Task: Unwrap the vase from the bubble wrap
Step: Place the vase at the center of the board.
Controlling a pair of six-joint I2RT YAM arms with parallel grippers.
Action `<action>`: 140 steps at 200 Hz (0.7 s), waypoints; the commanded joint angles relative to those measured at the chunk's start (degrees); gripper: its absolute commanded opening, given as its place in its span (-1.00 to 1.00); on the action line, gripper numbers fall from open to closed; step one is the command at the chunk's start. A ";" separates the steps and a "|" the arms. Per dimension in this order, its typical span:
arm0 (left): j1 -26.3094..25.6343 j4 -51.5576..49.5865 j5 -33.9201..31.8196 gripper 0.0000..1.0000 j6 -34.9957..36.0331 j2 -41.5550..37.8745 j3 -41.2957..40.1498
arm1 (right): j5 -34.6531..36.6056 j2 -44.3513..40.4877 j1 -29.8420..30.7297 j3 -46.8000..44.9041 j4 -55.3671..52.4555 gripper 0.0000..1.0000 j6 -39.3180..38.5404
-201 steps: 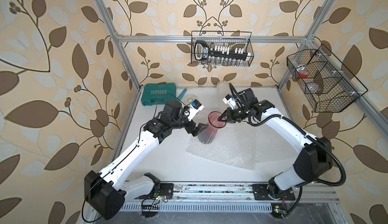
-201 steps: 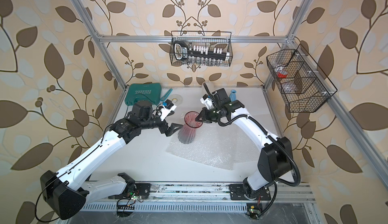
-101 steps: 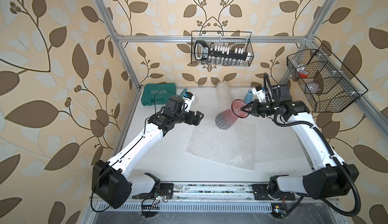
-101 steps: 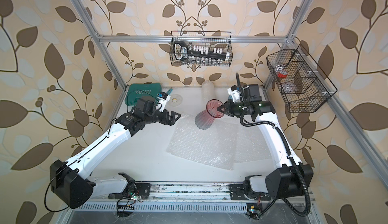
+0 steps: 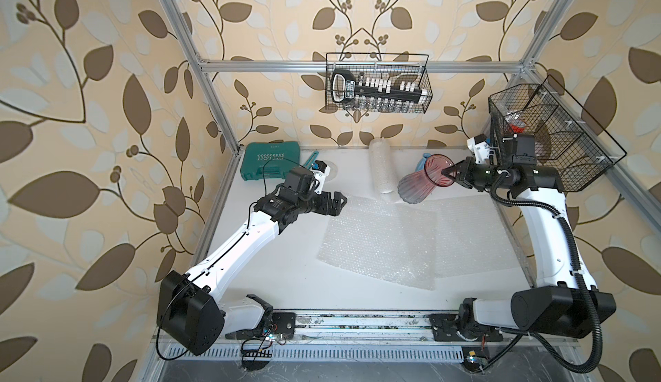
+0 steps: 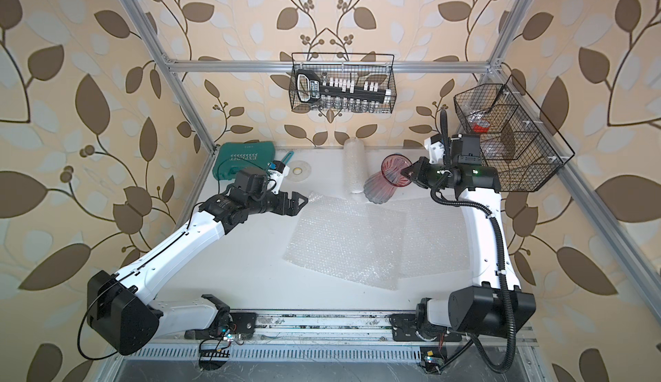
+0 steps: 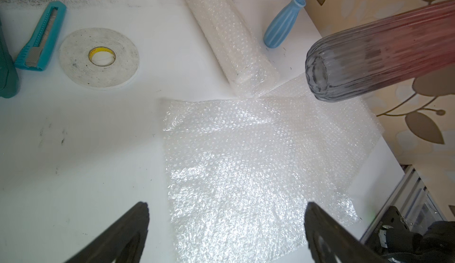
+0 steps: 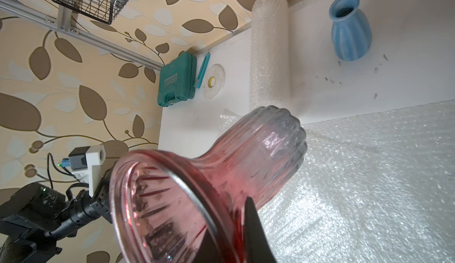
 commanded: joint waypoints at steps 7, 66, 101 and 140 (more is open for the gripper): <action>0.11 -0.45 0.49 0.95 -0.76 0.28 -0.26 | -0.45 2.27 0.20 3.22 10.63 -1.00 3.98; 0.11 -1.44 0.43 0.95 -0.64 1.12 -0.26 | 6.38 9.85 2.73 7.62 15.81 -1.00 6.12; 0.11 -1.80 0.35 0.95 -0.33 1.68 -0.26 | 9.14 15.64 4.51 11.82 16.56 -1.00 6.53; 0.11 -2.48 0.45 0.94 -0.11 2.29 -0.23 | 11.62 22.25 6.50 18.40 15.48 -1.00 6.42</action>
